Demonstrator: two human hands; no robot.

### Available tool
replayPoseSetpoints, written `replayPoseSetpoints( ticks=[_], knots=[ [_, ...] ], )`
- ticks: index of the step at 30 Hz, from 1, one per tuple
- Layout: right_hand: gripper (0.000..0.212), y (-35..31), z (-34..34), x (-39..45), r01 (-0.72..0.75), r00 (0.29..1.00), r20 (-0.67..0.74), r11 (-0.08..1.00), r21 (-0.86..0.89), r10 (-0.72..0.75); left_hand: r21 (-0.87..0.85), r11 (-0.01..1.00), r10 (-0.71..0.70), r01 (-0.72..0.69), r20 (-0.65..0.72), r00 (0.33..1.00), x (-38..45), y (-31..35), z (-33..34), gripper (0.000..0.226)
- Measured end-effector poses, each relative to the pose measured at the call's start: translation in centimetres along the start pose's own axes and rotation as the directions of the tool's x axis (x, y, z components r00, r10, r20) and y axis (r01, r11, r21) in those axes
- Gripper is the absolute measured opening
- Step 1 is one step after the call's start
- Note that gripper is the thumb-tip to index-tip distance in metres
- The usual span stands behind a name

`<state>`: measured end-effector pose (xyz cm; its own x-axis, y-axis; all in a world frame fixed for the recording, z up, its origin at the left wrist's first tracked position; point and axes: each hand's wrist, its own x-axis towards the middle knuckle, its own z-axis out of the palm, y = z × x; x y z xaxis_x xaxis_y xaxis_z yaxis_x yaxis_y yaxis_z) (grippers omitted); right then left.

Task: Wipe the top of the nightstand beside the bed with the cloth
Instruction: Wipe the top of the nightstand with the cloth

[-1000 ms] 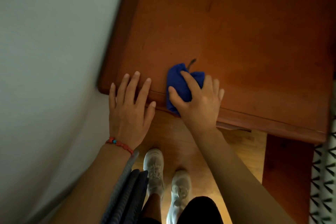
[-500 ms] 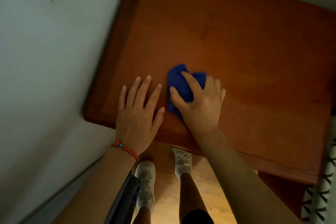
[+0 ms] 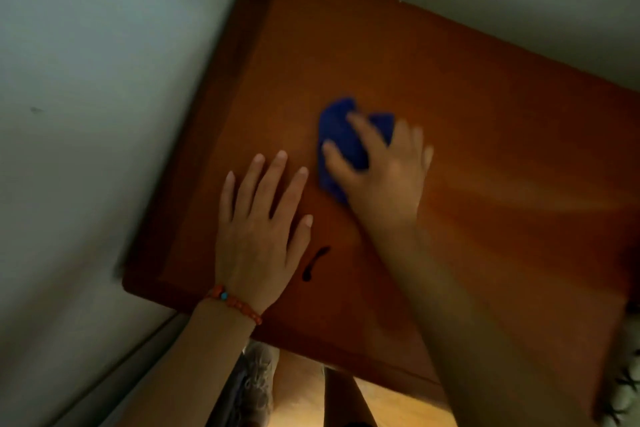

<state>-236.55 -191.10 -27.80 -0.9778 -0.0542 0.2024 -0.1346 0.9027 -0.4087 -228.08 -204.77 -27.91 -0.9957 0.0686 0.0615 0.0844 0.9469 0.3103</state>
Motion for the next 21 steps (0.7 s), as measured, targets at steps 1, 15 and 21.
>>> replayPoseSetpoints(
  ticks=[1, 15, 21],
  knots=[
    [0.050, 0.4, 0.5, 2.8, -0.045, 0.999, -0.028, 0.999, 0.007, 0.046, 0.007, 1.000, -0.020, 0.020, 0.011, 1.000, 0.7, 0.1, 0.1, 0.047],
    [0.050, 1.5, 1.8, 10.9, -0.018, 1.000, -0.022, 0.999, 0.030, 0.018, 0.039, 0.997, -0.067, 0.064, 0.100, 0.993, 1.5, 0.1, 0.4, 0.048],
    [0.051, 1.8, 1.3, 9.6, -0.080, 0.997, 0.013, 0.996, 0.026, 0.079, 0.041, 0.997, -0.069, 0.065, 0.095, 0.993, 1.5, 0.1, 0.3, 0.048]
  ],
)
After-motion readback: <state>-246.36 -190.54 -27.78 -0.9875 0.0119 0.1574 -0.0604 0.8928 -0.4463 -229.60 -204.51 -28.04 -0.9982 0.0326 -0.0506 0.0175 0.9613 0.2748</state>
